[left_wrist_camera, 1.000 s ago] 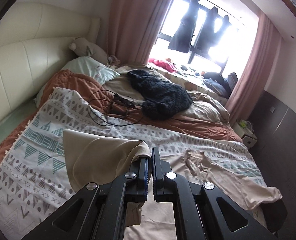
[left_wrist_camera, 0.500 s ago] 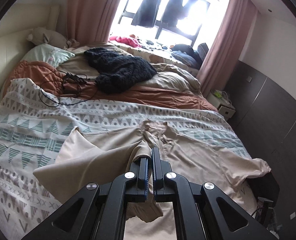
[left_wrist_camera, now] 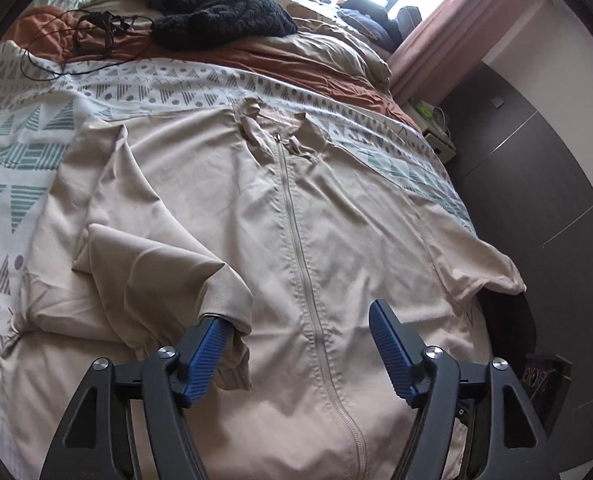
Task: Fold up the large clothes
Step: 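Open the right tool to release the folded sleeve on the jacket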
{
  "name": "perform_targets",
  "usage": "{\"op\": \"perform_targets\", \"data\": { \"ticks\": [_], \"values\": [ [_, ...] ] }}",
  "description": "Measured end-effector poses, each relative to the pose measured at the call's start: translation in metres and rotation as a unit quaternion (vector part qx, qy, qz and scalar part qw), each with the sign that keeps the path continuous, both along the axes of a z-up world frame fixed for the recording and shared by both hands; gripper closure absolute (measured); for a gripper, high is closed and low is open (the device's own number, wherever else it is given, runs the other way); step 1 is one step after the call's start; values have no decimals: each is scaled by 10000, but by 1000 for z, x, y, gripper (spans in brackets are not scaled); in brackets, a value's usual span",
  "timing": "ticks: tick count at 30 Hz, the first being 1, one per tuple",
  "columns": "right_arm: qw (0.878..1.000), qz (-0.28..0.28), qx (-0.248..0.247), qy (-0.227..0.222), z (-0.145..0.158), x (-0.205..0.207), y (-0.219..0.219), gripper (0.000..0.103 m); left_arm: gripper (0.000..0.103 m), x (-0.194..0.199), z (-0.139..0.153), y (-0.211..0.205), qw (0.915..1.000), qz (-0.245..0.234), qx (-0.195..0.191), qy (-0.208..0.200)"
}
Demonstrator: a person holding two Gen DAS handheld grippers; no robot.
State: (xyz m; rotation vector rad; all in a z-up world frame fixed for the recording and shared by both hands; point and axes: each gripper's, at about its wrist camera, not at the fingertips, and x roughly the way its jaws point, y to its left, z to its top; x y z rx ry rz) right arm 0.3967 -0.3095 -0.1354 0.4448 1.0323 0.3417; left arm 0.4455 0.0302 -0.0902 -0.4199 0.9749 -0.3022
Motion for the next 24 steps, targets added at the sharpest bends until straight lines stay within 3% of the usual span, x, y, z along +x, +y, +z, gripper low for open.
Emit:
{"op": "perform_targets", "data": {
  "ticks": [11,18,20,21,22,24],
  "values": [
    [9979,576,-17,-311,17,1,58,60,27,-52,1,34,9992,96,-371,-71],
    [9918,1200,-201,-395,20,11,118,60,27,-86,0,96,9961,867,140,-68],
    [9897,1363,-225,-378,19,16,134,47,27,-99,-2,119,9933,1134,222,-70],
    [9891,1401,-240,-382,18,18,141,30,27,-104,-2,129,9916,1262,261,-65],
    [9884,1434,-258,-422,18,19,148,24,27,-110,-4,139,9899,1382,303,-49],
    [9857,1575,-325,-506,19,22,163,24,27,-119,-8,159,9859,1630,388,12]
  ]
}}
